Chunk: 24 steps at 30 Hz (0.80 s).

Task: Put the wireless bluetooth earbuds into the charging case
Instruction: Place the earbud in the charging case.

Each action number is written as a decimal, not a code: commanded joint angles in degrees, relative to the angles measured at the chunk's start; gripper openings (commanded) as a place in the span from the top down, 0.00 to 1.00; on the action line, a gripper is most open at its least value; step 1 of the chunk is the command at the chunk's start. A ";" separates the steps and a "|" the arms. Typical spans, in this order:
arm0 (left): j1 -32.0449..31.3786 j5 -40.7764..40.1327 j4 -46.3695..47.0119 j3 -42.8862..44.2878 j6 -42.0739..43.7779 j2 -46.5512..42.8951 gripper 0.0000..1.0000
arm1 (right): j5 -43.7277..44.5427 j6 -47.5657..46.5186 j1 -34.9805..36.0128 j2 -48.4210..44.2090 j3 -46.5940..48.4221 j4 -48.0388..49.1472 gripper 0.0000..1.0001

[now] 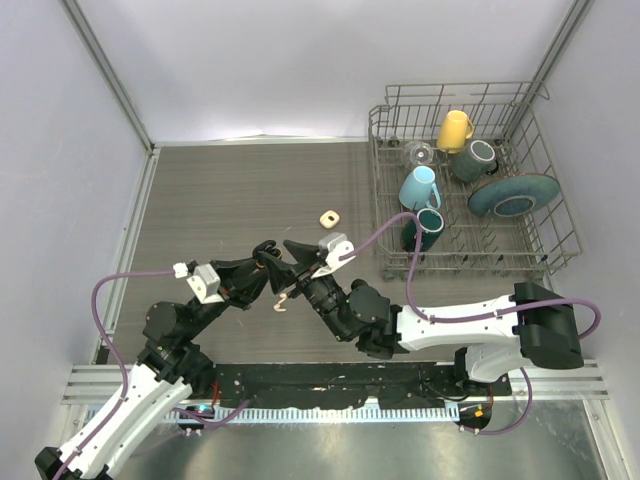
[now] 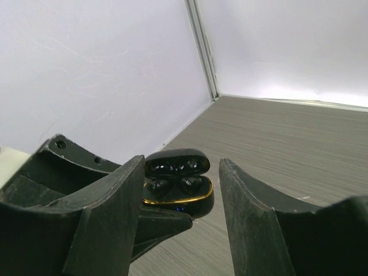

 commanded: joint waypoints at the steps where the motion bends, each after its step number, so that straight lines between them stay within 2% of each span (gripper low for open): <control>1: -0.17 0.67 3.69 1.67 0.05 -0.28 1.00 | -1.87 -2.17 -0.30 -3.14 0.49 8.34 0.40; 8: -0.26 0.41 3.25 1.58 -0.03 -0.11 1.00 | -1.96 -5.68 -1.44 -4.81 2.68 10.11 0.39; 11: -0.26 0.50 3.16 1.58 -0.30 -0.11 1.00 | 2.94 -7.79 -2.59 -4.55 5.23 8.01 0.39; 12: -0.26 0.41 3.16 1.49 -0.39 -0.37 1.00 | 6.27 -6.84 -3.64 -4.63 7.06 6.17 0.39; 14: -0.26 0.76 3.16 1.14 -0.74 -0.54 1.00 | 11.90 -2.11 -5.66 -5.33 9.62 -8.54 0.37; 15: -0.26 0.94 3.16 0.97 -1.09 -0.72 1.00 | 10.88 6.88 -8.45 -6.03 12.68 -16.35 0.37; 16: -0.26 0.94 3.42 0.79 -1.26 -0.90 1.00 | 8.96 11.93 -10.05 -7.35 13.84 -31.31 0.36; 17: -0.26 0.94 3.60 0.61 -1.26 -0.81 1.00 | 2.41 15.63 -11.71 -8.14 14.72 -37.20 0.34; 18: -0.26 1.02 3.60 0.70 -1.26 -0.81 1.00 | -0.18 21.93 -13.65 -9.02 15.34 -41.70 0.33; 19: -0.26 1.11 3.51 0.79 -1.18 -0.64 1.00 | -2.55 24.00 -16.45 -11.12 15.00 -47.31 0.32; 22: -0.26 1.73 1.59 1.93 -0.13 -0.46 1.00 | -12.48 28.31 -21.55 -16.30 11.66 -50.26 0.26; 23: -0.26 1.81 1.23 2.37 0.31 -0.37 1.00 | -15.99 29.54 -23.14 -17.20 10.87 -50.62 0.15; 24: -0.26 2.86 0.97 2.63 0.58 -0.37 1.00 | -25.16 30.43 -24.64 -17.99 10.34 -51.23 0.15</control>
